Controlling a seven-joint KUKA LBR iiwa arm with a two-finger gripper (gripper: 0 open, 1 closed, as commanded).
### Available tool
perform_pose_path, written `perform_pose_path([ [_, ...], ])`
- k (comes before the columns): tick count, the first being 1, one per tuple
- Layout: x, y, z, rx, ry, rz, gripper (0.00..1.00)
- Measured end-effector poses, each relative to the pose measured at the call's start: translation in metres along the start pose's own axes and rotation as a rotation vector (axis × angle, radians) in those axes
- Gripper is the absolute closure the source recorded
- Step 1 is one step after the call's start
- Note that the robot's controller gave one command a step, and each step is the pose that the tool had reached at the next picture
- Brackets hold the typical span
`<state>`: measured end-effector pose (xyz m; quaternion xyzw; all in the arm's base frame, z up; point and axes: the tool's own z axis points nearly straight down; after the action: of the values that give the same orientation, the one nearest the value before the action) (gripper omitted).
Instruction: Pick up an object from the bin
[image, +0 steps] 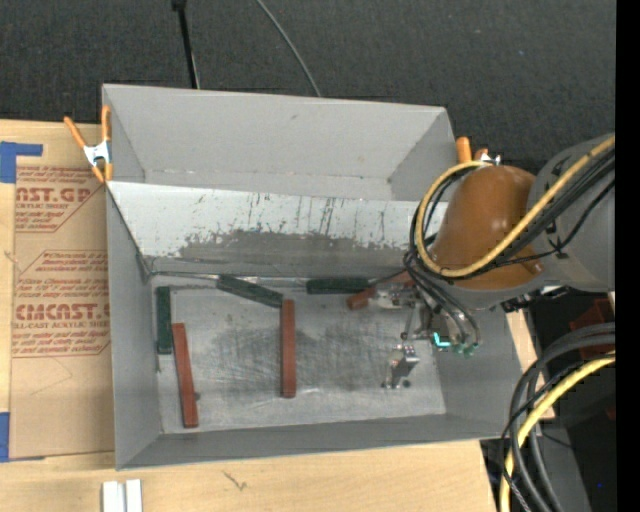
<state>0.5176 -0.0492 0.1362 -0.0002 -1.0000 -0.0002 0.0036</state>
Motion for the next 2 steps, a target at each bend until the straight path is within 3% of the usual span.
perform_pose_path([
  [1,-0.002,0.000,-0.004,0.001,-0.008,-0.001,0.00],
  [2,-0.046,-0.012,0.012,0.000,-0.010,0.023,0.00],
])
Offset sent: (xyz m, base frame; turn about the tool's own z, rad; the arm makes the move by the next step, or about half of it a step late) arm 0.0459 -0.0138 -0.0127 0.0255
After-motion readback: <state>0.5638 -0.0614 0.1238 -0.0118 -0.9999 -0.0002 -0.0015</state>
